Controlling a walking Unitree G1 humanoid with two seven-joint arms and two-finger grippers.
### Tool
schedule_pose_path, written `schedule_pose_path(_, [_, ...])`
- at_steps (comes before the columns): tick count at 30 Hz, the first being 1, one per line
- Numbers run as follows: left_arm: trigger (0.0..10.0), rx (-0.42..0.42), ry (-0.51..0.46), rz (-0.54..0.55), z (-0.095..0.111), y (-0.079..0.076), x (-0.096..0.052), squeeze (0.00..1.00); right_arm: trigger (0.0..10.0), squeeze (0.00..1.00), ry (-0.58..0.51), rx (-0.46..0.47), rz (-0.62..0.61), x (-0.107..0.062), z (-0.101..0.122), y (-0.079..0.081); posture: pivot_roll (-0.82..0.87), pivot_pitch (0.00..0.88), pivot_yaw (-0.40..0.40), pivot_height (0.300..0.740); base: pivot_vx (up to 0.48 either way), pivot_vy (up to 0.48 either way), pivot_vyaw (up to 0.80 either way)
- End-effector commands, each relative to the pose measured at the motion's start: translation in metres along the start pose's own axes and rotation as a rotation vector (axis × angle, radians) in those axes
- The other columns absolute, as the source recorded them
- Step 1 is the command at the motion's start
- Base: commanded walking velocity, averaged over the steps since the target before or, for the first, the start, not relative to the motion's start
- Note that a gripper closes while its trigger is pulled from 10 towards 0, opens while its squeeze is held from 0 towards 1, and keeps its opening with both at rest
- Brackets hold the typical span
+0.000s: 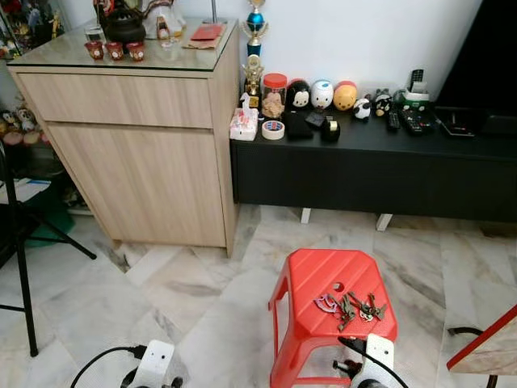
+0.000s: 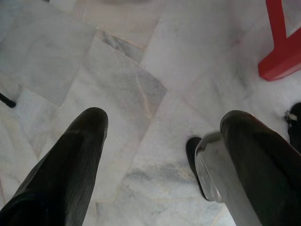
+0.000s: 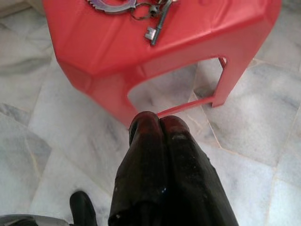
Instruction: Hang keys on a hook
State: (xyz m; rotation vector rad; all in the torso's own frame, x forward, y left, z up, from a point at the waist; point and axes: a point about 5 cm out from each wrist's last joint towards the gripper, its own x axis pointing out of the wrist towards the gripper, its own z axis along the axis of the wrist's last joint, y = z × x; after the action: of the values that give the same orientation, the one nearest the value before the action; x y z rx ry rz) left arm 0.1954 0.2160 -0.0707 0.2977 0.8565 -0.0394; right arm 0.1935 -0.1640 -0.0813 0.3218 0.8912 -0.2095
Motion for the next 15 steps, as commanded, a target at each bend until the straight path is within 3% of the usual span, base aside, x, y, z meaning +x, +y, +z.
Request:
schedule_pose_path(1, [10.0, -0.024, -0.006, 0.009, 0.0013, 0.0005, 0.0002, 0.0, 10.0, 0.0, -0.008, 0.013, 0.001, 0.0002, 0.0015, 0.0002, 0.13, 0.002, -0.047, 0.708, 0.0, 0.0, 0.0])
schedule_pose_path(9, [10.0, -0.025, -0.013, 0.015, 0.0017, 0.0006, 0.0001, 0.0, 10.0, 0.0, 0.004, -0.004, -0.003, 0.0002, 0.0007, -0.0009, 0.13, 0.006, -0.05, 0.723, 0.0, 0.0, 0.0])
schedule_pose_path(15, [10.0, -0.078, -0.052, 0.028, 0.0062, 0.0025, 0.0002, 0.0, 10.0, 0.0, -0.008, -0.013, -0.007, 0.0001, 0.0018, -0.0016, 0.12, 0.008, -0.053, 0.723, 0.0, 0.0, 0.0])
